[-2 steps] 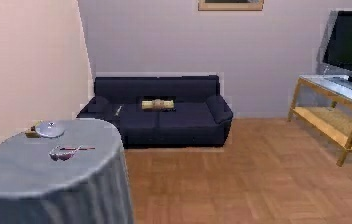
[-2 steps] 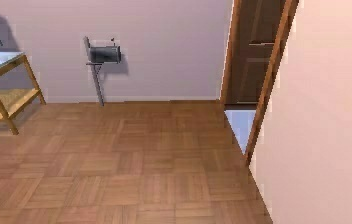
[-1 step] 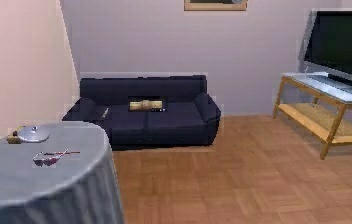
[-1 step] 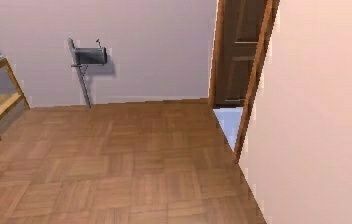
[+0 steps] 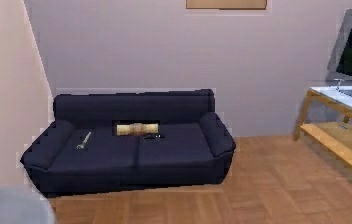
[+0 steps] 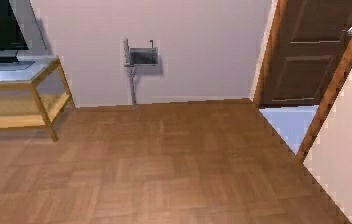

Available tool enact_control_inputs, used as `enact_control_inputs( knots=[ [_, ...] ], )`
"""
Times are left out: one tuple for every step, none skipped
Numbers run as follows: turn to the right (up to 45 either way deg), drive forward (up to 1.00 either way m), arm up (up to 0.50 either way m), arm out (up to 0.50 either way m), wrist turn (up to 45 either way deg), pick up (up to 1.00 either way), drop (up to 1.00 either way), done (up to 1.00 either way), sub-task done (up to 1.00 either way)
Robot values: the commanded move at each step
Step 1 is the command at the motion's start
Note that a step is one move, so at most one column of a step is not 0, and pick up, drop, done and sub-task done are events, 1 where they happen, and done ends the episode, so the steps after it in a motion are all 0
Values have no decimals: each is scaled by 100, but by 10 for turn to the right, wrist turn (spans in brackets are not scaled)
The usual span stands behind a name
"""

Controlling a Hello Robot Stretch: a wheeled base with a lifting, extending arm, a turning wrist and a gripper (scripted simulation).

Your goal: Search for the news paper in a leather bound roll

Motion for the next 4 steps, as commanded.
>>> enact_control_inputs(
  knots=[
    [-60,0,0,0,0,0,0,0,0],
    [0,70,0,0,0,0,0,0,0],
    [-270,0,0,0,0,0,0,0,0],
    [0,20,0,0,0,0,0,0,0]
  ],
)
